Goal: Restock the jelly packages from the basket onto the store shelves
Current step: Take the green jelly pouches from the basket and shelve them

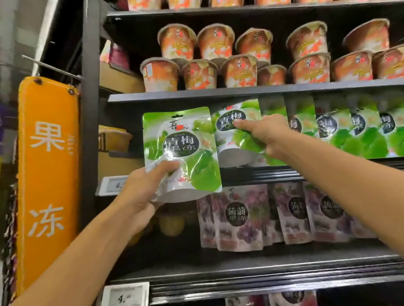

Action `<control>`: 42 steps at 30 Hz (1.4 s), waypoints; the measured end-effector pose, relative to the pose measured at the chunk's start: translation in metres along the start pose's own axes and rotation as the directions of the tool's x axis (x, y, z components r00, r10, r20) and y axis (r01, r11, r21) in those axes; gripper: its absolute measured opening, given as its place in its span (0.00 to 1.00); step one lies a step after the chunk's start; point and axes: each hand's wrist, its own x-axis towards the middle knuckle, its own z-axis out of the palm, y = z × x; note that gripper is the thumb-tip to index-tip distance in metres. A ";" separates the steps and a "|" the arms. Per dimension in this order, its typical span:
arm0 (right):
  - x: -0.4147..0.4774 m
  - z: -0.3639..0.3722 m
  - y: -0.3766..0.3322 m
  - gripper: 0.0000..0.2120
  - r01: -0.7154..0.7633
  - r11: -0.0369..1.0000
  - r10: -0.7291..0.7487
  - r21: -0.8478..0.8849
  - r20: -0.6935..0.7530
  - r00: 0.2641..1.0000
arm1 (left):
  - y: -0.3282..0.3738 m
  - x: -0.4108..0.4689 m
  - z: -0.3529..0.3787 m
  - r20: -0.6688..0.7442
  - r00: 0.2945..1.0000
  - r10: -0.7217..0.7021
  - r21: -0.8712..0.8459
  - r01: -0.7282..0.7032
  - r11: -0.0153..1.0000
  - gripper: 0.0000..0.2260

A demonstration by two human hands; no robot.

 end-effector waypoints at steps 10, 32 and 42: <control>0.004 0.022 0.027 0.26 0.050 0.991 -0.052 -0.123 -0.016 0.998 | -0.009 0.007 0.003 0.062 0.998 -0.025 -0.090 0.030 0.996 0.15; -0.015 -0.003 0.027 0.35 0.150 0.726 -0.139 -0.671 0.071 0.988 | -0.027 0.010 -0.015 0.018 0.999 -0.029 -0.109 0.031 0.994 0.13; -0.028 -0.008 0.029 0.26 0.257 0.632 -0.324 -0.731 0.052 0.945 | -0.018 0.016 -0.006 -0.016 1.000 -0.015 -0.058 0.014 0.998 0.09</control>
